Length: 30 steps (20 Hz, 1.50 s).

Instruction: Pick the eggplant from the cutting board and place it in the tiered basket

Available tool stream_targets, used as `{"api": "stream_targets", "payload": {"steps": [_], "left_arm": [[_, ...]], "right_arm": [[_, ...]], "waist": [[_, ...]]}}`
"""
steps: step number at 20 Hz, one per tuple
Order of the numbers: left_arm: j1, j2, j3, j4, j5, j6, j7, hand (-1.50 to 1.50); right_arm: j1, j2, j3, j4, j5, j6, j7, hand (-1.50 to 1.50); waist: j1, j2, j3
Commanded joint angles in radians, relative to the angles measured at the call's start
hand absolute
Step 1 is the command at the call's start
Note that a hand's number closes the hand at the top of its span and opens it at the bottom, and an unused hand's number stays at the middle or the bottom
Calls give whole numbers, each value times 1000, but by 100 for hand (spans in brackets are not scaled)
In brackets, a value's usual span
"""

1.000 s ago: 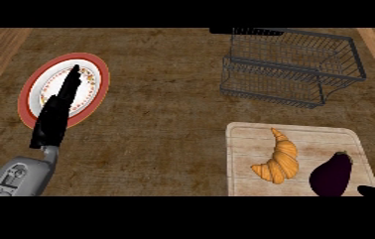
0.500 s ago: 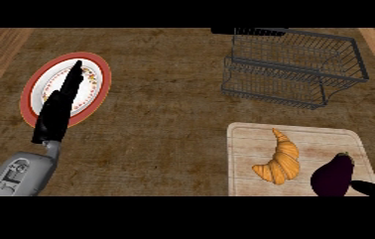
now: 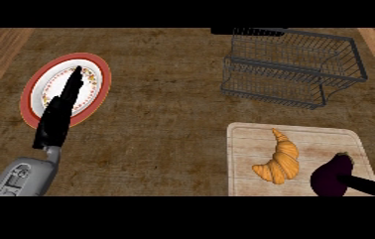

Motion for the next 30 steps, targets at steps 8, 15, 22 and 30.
{"api": "stream_targets", "payload": {"steps": [8,15,22,30], "left_arm": [[3,-15,27,-1,-24,-24,-1,0],[-1,9,79,-32,-14,-62,54,0],[32,-11,72,-12,-25,-72,-2,0],[34,-41,70,-25,-67,-47,21,0]], "right_arm": [[-285,120,177,204,-5,-52,168,-150],[-328,227,209,261,-31,-62,104,-150],[-415,208,281,313,-13,131,58,150],[-518,285,354,269,94,-11,7,150]], "waist": [[-9,-2,1],[-28,-7,2],[-14,-3,2],[-5,-3,0]]}}
